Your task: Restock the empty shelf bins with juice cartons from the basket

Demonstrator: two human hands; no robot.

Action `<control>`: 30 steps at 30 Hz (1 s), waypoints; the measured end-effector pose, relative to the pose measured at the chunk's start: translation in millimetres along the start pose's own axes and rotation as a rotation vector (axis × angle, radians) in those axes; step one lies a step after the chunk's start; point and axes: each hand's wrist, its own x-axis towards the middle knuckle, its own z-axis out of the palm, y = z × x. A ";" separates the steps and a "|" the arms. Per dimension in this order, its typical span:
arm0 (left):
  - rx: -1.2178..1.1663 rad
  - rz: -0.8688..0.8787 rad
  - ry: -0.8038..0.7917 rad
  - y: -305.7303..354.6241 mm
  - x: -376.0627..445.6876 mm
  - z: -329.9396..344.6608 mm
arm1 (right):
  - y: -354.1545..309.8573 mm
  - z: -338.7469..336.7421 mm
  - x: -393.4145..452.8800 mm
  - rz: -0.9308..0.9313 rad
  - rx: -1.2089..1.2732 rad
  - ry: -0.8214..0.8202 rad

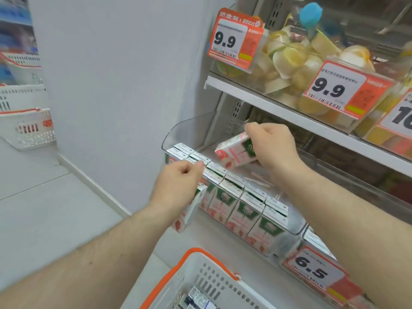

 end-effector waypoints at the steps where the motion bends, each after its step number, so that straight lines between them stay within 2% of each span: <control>1: -0.022 -0.049 0.107 -2.1 4.7 -1.0 | -0.8 6.5 17.0 0.002 -0.005 0.035; 2: -0.039 -0.099 0.180 -3.5 8.2 -1.6 | -0.8 15.2 32.9 0.003 -0.039 0.042; 4: -0.068 -0.199 0.218 -6.6 12.0 -1.1 | 1.6 38.4 59.3 0.022 -0.130 -0.006; 8: -0.025 -0.362 0.093 -15.5 16.7 7.7 | 13.1 92.2 91.2 0.084 -0.315 -0.175; 14: -0.042 -0.343 0.037 -22.6 23.3 17.4 | 21.0 140.8 103.7 0.148 -0.308 -0.333; 19: -0.044 -0.339 0.002 -27.7 25.1 17.9 | 28.4 143.9 109.0 0.270 -0.129 -0.481; 22: -0.051 -0.337 -0.013 -28.6 24.9 18.8 | 32.7 137.9 110.4 0.406 0.118 -0.640; 24: -0.070 -0.341 -0.004 -27.5 24.2 18.8 | 36.3 135.2 111.9 0.458 0.215 -0.683; 27: -0.087 -0.355 -0.006 -25.6 24.3 18.5 | 40.9 135.1 114.3 0.471 0.225 -0.659; 30: -0.107 -0.372 -0.015 -23.8 24.3 18.9 | 37.8 132.9 112.1 0.497 0.159 -0.715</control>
